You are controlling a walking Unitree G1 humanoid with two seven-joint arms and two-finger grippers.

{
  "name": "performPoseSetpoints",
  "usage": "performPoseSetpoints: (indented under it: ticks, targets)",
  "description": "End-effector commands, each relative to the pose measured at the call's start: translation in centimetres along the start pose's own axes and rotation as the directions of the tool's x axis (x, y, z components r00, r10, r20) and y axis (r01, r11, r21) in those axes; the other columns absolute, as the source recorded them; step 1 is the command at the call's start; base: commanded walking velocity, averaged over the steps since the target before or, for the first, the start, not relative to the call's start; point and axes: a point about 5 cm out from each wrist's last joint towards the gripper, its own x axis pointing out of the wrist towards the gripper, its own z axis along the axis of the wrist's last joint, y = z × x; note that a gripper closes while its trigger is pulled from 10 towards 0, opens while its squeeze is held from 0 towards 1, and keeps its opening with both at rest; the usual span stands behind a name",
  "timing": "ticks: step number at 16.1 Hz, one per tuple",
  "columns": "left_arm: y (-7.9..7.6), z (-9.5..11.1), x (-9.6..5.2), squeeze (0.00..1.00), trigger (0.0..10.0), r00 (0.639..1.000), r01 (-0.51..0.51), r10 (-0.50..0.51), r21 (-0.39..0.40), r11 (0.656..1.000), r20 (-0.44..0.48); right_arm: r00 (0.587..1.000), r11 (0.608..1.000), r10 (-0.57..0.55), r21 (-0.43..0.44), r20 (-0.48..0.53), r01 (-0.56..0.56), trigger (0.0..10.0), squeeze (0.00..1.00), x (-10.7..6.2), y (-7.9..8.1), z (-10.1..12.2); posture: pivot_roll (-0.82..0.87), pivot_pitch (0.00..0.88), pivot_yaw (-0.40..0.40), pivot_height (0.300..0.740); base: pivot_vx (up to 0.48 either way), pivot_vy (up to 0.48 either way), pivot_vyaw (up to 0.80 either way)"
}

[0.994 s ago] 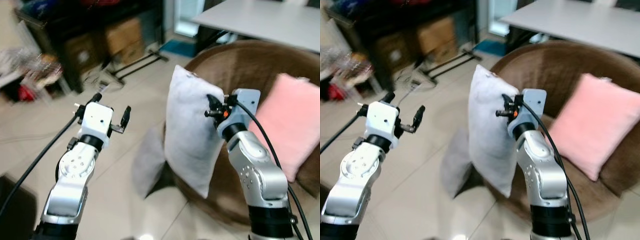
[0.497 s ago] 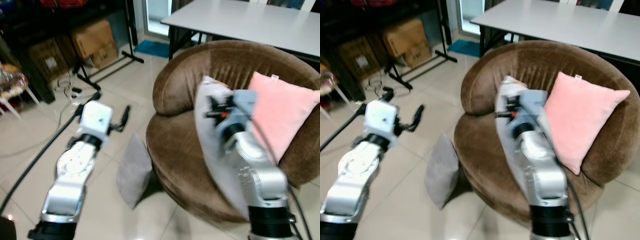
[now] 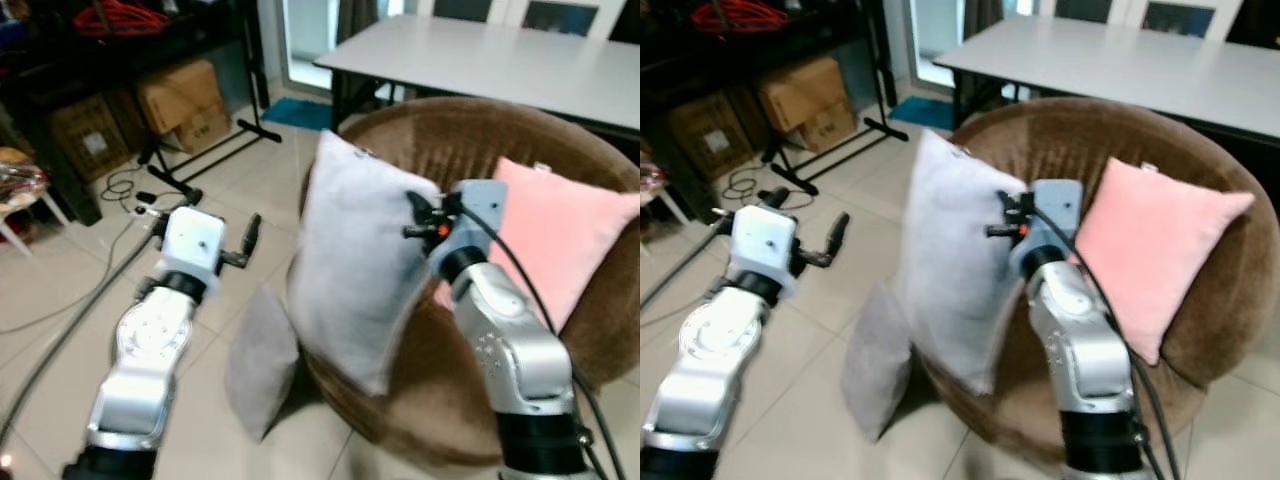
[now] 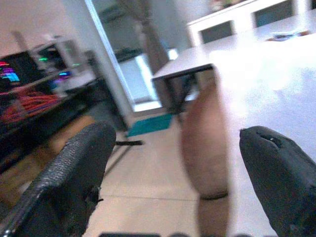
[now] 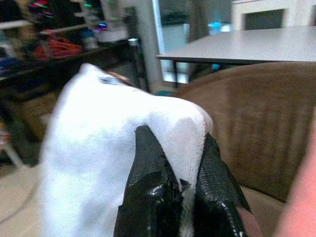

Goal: Move the pillow to the sofa from floor

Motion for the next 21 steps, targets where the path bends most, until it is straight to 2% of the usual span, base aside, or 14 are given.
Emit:
performPoseSetpoints:
  ticks: [1, 7, 10, 16, 18, 20, 21]
  targets:
    - [0.9, 0.3, -0.1, 0.00, 10.0, 1.000, -0.019, 0.019, 0.020, 1.000, 0.010, 0.997, 1.000, 0.021, 0.007, 0.068, -0.021, 10.0, 0.00, 0.2, 0.7, 1.5, -0.08, 0.000, 0.044, 0.740, 0.281, 0.000, -0.80]
    - [0.9, 0.2, -0.1, 0.00, 10.0, 1.000, -0.015, 0.015, 0.022, 1.000, 0.007, 0.996, 0.998, 0.058, 0.005, 0.062, -0.059, 10.0, 0.00, 0.2, 1.2, 1.4, -0.08, 0.000, 0.046, 0.740, 0.284, 0.000, -0.80]
    - [1.0, 0.2, -0.1, 0.00, 10.0, 1.000, -0.016, 0.016, 0.023, 1.000, 0.007, 0.993, 0.994, 0.106, -0.015, 0.053, -0.105, 10.0, 0.00, 0.2, 2.0, 1.2, -0.08, 0.000, 0.045, 0.740, 0.282, 0.000, 0.00]
    - [1.2, 0.2, -0.1, 0.00, 10.0, 1.000, -0.018, 0.018, 0.029, 0.999, 0.004, 0.988, 0.989, 0.145, -0.017, 0.055, -0.144, 10.0, 0.00, 0.4, 2.5, 1.3, -0.08, 0.000, 0.043, 0.740, 0.278, 0.000, 0.00]
    - [1.0, -0.4, -0.5, 0.00, 10.0, 0.998, 0.047, -0.046, 0.025, 0.999, -0.038, 0.980, 0.983, 0.184, 0.011, 0.073, -0.186, 10.0, 0.00, 0.5, 2.9, 1.8, -0.08, 0.000, 0.046, 0.740, 0.000, 0.000, 0.00]
    - [0.6, -1.9, -1.6, 0.00, 10.0, 0.974, 0.182, -0.178, 0.021, 0.983, -0.144, 0.973, 0.970, 0.221, 0.091, 0.071, -0.227, 10.0, 0.00, 1.2, 3.5, 2.0, -0.08, 0.000, 0.050, 0.740, 0.000, 0.000, 0.00]
    - [0.8, -2.2, -1.9, 0.00, 10.0, 0.965, 0.209, -0.204, 0.015, 0.978, -0.165, 0.971, 0.964, 0.231, 0.118, 0.065, -0.237, 10.0, 0.00, 1.6, 3.9, 2.0, -0.08, 0.000, 0.052, 0.740, 0.000, 0.000, 0.00]
